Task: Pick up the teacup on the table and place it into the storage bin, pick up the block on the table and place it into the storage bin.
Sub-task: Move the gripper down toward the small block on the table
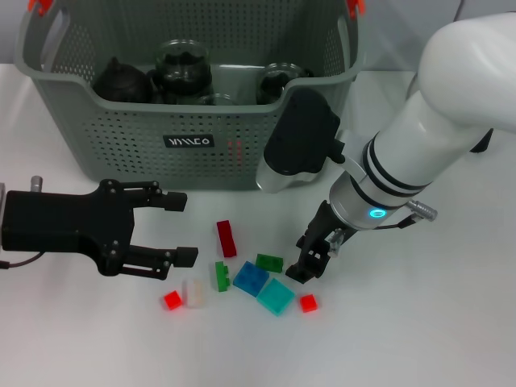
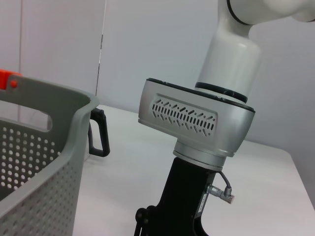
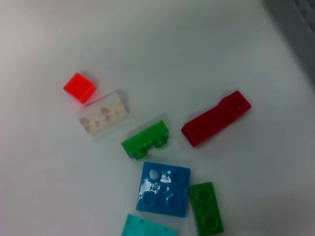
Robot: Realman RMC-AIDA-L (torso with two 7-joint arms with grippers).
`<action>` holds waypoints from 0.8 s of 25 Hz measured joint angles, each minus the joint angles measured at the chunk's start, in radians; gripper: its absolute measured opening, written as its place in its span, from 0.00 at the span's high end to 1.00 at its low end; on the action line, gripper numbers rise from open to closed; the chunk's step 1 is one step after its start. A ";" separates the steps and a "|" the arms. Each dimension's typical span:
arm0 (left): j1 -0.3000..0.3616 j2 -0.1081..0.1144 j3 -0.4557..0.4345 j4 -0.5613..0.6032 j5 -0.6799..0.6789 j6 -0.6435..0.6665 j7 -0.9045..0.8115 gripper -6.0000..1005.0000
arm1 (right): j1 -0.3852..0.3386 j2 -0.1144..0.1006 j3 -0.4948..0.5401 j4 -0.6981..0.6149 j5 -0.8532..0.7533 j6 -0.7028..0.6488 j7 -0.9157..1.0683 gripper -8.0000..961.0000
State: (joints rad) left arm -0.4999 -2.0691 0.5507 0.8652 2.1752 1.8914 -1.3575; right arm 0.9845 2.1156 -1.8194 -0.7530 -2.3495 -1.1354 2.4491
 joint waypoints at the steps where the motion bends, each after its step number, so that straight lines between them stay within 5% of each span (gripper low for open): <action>1: 0.000 0.000 0.000 0.000 0.000 0.000 0.000 0.16 | 0.000 0.000 0.000 0.000 0.000 0.000 0.001 0.34; 4: 0.000 0.000 0.000 0.000 0.000 0.000 0.000 0.16 | 0.001 0.000 -0.006 0.000 0.000 0.000 0.001 0.47; 20: 0.000 0.000 -0.003 -0.008 0.000 -0.002 0.007 0.16 | 0.002 0.003 -0.037 -0.002 0.010 -0.011 0.017 0.57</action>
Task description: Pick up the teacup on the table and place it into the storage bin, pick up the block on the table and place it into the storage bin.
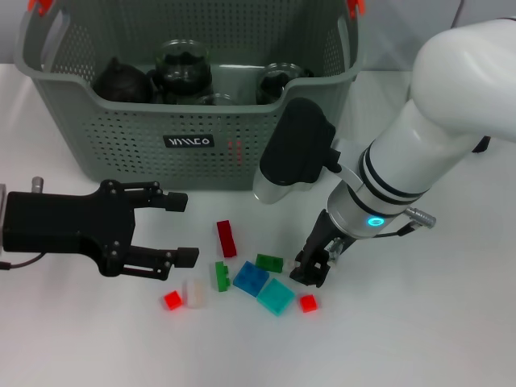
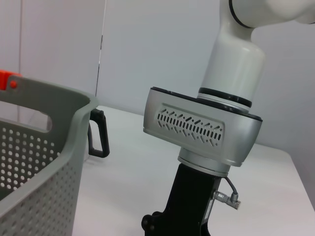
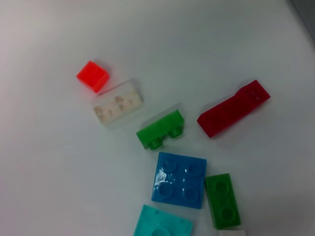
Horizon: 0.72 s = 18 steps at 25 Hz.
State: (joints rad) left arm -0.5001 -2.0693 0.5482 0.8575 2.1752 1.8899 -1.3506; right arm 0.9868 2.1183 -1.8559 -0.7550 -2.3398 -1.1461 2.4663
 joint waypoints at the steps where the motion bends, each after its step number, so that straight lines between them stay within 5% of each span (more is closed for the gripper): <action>1: 0.000 0.000 -0.001 -0.003 0.000 0.000 0.002 0.16 | 0.001 0.000 0.000 0.000 0.000 -0.002 0.000 0.57; 8: 0.002 0.000 -0.004 -0.005 0.000 -0.002 0.004 0.16 | 0.001 -0.003 0.000 -0.016 0.001 -0.015 0.015 0.78; 14: 0.007 0.000 -0.005 -0.004 0.000 0.001 0.004 0.16 | -0.035 -0.018 0.018 -0.097 -0.008 -0.041 0.050 0.78; 18: 0.011 0.000 -0.008 -0.002 0.000 0.002 0.004 0.16 | -0.090 -0.022 0.128 -0.210 -0.068 -0.127 0.053 0.78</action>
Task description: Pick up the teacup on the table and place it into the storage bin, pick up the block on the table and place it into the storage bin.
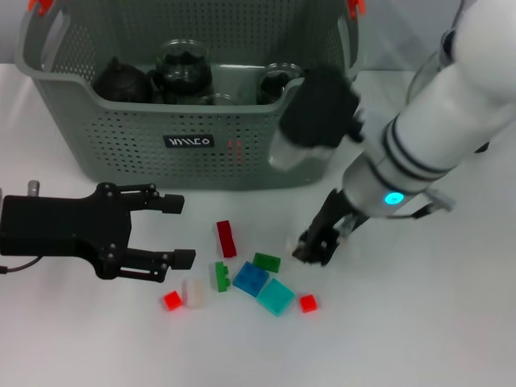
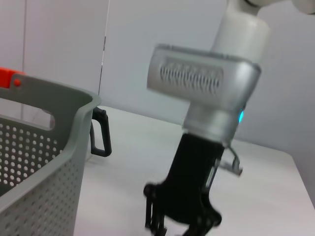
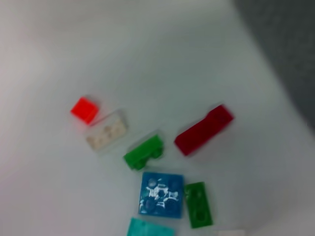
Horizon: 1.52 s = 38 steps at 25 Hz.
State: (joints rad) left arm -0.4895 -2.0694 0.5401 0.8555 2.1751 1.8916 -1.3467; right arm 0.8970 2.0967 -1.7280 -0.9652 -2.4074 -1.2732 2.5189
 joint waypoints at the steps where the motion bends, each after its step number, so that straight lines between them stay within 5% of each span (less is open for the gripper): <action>1: 0.001 0.000 -0.001 0.000 0.000 0.000 0.000 0.16 | -0.019 0.002 0.034 -0.048 -0.022 -0.032 0.000 0.78; 8: 0.003 0.000 -0.011 0.002 0.000 0.006 0.000 0.16 | -0.076 0.003 0.218 -0.388 -0.006 -0.239 0.001 0.77; 15: 0.001 0.001 -0.011 0.002 0.000 0.006 0.000 0.16 | 0.023 0.003 0.394 -0.522 0.047 -0.301 -0.012 0.74; 31: -0.005 0.002 -0.011 -0.003 -0.001 0.001 0.010 0.16 | 0.193 -0.002 0.439 -0.017 -0.079 0.225 -0.212 0.69; 38: -0.006 0.003 -0.011 -0.003 -0.001 0.000 0.011 0.16 | 0.228 0.001 0.431 0.099 -0.079 0.328 -0.225 0.67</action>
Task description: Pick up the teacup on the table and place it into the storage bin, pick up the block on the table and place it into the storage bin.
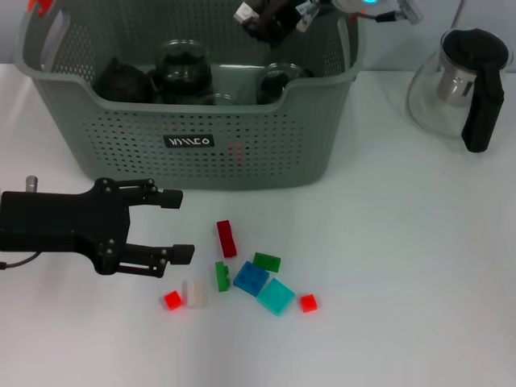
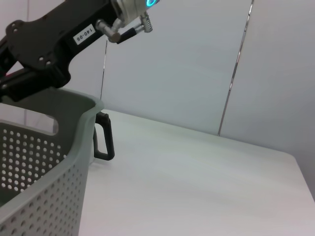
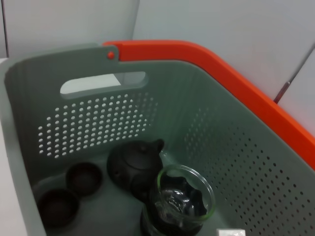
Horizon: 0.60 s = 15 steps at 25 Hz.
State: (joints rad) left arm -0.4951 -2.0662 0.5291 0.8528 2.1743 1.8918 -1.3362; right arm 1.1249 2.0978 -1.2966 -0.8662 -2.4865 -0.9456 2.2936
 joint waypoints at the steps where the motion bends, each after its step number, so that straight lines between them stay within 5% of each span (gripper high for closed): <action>1: 0.000 0.000 0.000 0.000 0.000 0.000 0.000 0.16 | 0.000 0.000 0.000 0.002 0.000 0.001 0.000 0.66; 12: 0.000 0.000 0.000 0.000 0.001 0.000 0.000 0.16 | -0.015 -0.005 0.011 -0.004 -0.034 -0.003 0.024 0.63; 15: -0.001 0.000 0.001 0.000 0.001 0.001 0.000 0.16 | -0.049 -0.004 0.012 -0.074 -0.032 -0.027 0.025 0.47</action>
State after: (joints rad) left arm -0.4959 -2.0662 0.5304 0.8529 2.1752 1.8924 -1.3362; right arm 1.0762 2.0935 -1.2846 -0.9399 -2.5185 -0.9730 2.3186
